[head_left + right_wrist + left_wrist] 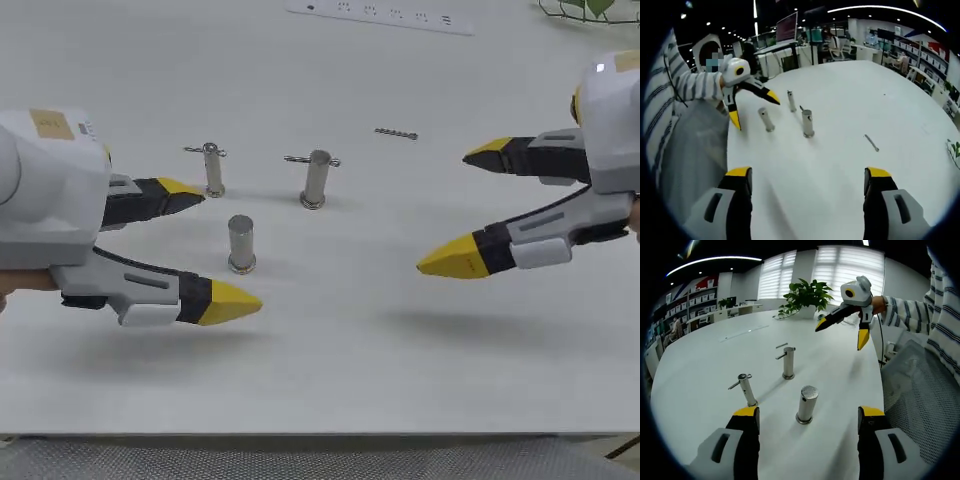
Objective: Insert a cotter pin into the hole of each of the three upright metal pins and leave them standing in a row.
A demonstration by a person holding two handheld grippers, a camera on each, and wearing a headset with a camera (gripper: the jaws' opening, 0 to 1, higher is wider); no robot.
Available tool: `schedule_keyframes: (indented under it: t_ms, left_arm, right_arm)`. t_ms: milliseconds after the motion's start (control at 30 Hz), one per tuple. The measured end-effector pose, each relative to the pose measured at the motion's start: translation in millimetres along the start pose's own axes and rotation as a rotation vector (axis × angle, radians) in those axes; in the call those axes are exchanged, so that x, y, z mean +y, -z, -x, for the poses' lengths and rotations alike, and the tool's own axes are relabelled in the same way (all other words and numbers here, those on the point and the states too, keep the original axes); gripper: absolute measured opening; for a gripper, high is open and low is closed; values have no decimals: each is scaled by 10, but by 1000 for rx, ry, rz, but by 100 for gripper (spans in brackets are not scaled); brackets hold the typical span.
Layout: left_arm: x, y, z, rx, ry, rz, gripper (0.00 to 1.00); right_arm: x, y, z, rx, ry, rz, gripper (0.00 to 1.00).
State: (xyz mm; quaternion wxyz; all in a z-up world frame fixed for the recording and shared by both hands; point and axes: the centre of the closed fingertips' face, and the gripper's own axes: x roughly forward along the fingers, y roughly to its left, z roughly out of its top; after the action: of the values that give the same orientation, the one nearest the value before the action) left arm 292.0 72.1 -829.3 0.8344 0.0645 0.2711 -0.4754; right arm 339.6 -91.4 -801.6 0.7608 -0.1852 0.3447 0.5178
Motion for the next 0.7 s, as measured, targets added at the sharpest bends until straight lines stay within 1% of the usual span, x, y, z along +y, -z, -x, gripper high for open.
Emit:
schedule_keyframes:
  t_ms: [100, 233, 333, 433, 533, 700]
  left_arm:
    - [15, -26, 32, -30, -9, 27, 92]
    - [32, -38, 75, -45, -17, 35, 99]
    - [55, -30, 98, -46, -25, 46, 100]
    - [55, -12, 115, -45, -23, 60, 100]
    - [59, 6, 124, -46, -29, 69, 100]
    - [25, 25, 123, -43, -19, 85, 100]
  right_arm:
    - [-63, -10, 2, 33, -6, 29, 92]
    - [-131, -49, 15, 56, -13, 53, 92]
    - [-183, -75, 21, 72, -10, 69, 92]
    - [-267, -93, 20, 87, -12, 87, 92]
    - [-300, -110, 9, 105, -19, 108, 91]
    - [-387, -129, -29, 144, -20, 141, 89]
